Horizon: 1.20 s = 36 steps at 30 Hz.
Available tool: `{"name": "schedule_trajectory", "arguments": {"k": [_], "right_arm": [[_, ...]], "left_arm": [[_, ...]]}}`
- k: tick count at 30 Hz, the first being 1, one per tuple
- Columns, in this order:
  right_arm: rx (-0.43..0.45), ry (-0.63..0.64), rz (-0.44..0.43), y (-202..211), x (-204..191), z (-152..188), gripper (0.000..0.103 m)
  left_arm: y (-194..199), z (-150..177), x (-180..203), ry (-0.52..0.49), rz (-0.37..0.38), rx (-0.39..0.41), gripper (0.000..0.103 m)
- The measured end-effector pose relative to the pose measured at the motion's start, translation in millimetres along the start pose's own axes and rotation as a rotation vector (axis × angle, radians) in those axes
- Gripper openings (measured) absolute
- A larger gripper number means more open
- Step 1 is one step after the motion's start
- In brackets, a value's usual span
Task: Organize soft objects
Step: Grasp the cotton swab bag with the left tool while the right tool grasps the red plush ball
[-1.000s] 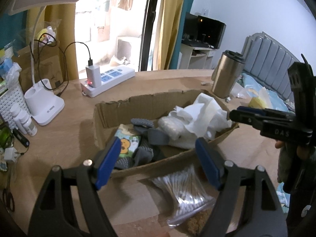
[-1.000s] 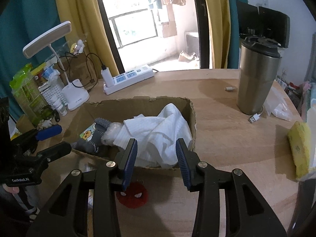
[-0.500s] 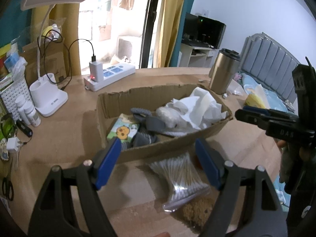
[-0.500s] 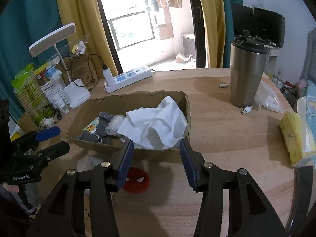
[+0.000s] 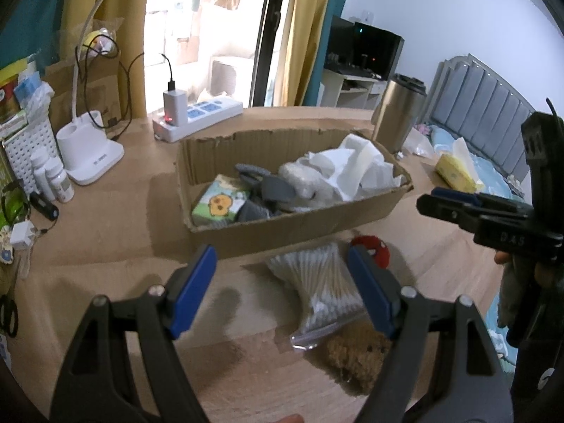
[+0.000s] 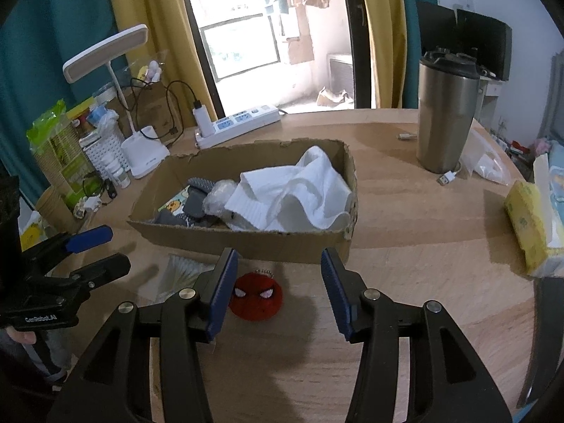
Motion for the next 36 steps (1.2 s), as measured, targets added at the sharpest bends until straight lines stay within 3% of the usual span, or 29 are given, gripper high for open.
{"name": "schedule_trajectory", "arguments": {"k": [15,22,30,31,34,36], "right_arm": [[-0.028,-0.056,-0.005,-13.7,29.9,14.1,0.052],[-0.043,-0.087,-0.014,-20.9,47.7,20.8,0.052],[-0.064,-0.092,-0.042,-32.2,50.5,21.2,0.052],[-0.066,-0.087,-0.047,-33.3,48.4,20.7,0.052],[-0.074,-0.068,-0.067,-37.3,38.7,19.9,0.052],[-0.082,-0.052,-0.081,-40.5,30.0,19.4,0.052]], "left_arm": [[-42.8,7.5,28.2,-0.04,0.022,-0.104,0.079],[-76.3,11.4,36.7,-0.053,-0.022,-0.201,0.079],[-92.4,16.4,37.9,-0.079,-0.098,-0.25,0.078],[-93.0,17.6,35.9,-0.077,-0.103,-0.255,0.076],[-90.8,18.4,33.8,-0.076,-0.091,-0.254,0.056],[-90.3,19.3,33.6,-0.08,-0.087,-0.256,0.052]]}}
Point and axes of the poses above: each gripper's, at about its wrist camera, not at the fingertips, and y roughly against the way its jaws point, x to its right, z to its underside, the point moved 1 cm from there along -y, roughly the way its jaws point, and after that the axes turned 6 degrees about z, right-handed, at the moved point
